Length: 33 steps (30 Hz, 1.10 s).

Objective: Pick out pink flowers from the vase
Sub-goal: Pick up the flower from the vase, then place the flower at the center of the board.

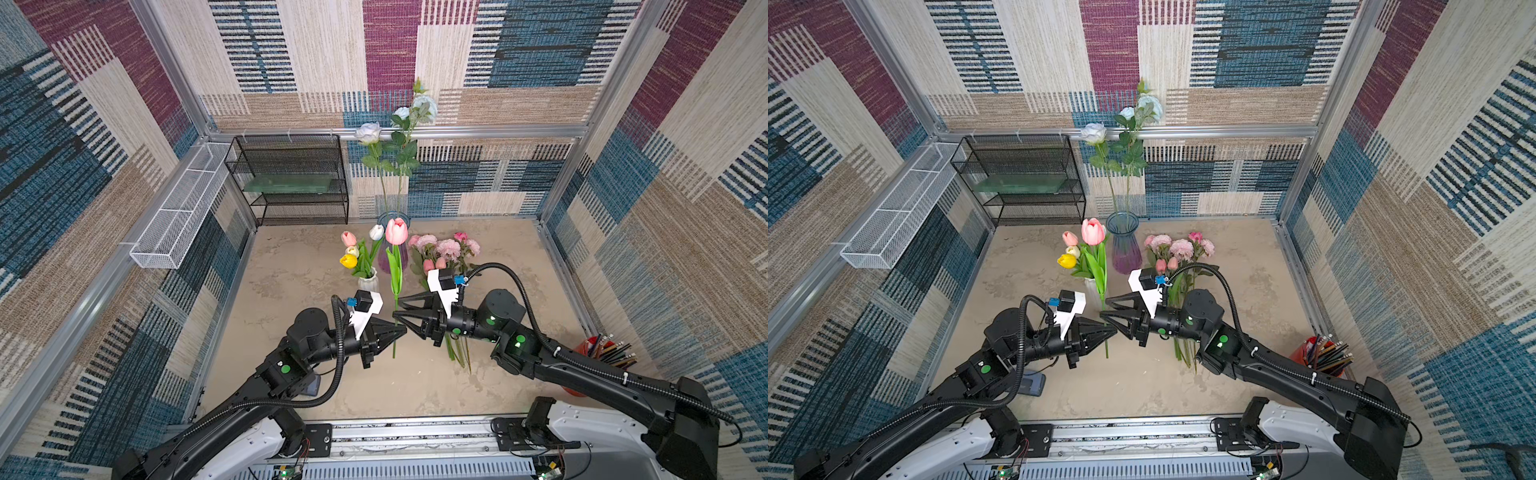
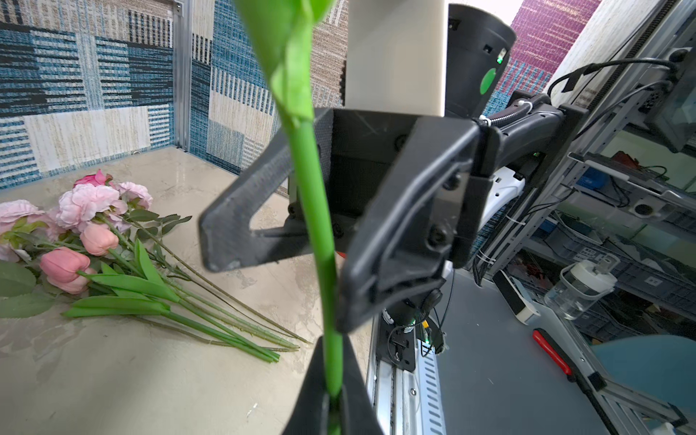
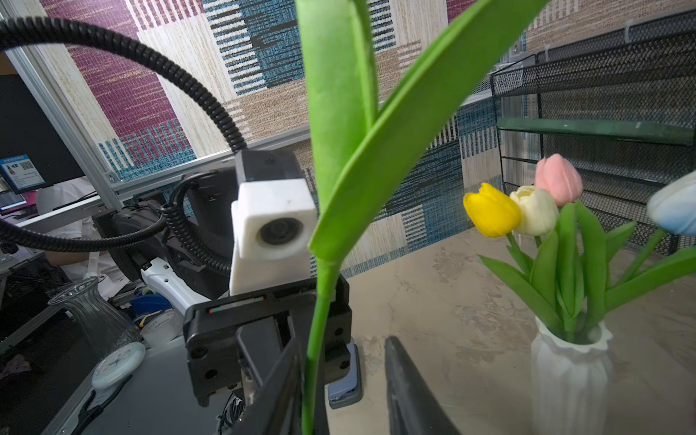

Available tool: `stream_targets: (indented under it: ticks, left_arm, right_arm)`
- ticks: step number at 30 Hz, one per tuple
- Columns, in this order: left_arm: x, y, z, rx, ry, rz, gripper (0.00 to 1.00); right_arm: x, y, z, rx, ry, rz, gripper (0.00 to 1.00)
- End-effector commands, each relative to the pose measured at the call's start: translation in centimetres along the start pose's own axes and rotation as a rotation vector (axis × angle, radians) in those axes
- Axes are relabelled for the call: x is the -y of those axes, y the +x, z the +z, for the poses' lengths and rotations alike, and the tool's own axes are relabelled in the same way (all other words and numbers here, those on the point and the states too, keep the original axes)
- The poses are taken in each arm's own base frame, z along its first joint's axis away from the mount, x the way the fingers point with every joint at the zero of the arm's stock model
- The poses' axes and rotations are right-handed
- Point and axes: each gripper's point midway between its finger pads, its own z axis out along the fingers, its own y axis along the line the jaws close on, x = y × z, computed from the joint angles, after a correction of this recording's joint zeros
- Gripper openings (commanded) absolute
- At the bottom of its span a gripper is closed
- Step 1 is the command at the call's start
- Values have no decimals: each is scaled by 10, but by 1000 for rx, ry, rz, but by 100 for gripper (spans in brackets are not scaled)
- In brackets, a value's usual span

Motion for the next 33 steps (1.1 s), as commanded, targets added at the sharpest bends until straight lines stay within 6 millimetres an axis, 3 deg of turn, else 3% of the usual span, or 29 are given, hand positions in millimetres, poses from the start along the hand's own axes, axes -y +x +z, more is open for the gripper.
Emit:
stream_targets:
  ticks: [1,4,6,11,15,17,22,27,33]
  left_arm:
    - [9,-8,0,19,44,-2,0]
    - [8,-5,1,5,44,-8,0]
    - [9,-4,1,-3,43,-10,0]
    - [7,-1,-4,-25,8,-1,30]
    - [1,5,-17,-83,-81,36,39]
    - [0,8,-25,-114,-116,51,41]
    - [3,12,-49,-145,-178,82,44]
    - [1,19,-68,-134,-242,85,46]
    - [-5,29,-77,-120,-284,122,46]
  right_arm:
    - [-5,-11,1,31,-25,-25,19]
    - [-7,-12,0,33,-32,-32,0]
    - [-7,-12,0,33,-27,-31,0]
    - [2,-16,-7,42,43,-27,0]
    - [26,-22,-25,59,192,32,0]
    - [50,-19,-39,39,327,83,0]
    - [107,22,-82,-154,696,149,0]
    - [144,71,-126,-239,882,270,0]
    - [184,106,-170,-229,987,452,0]
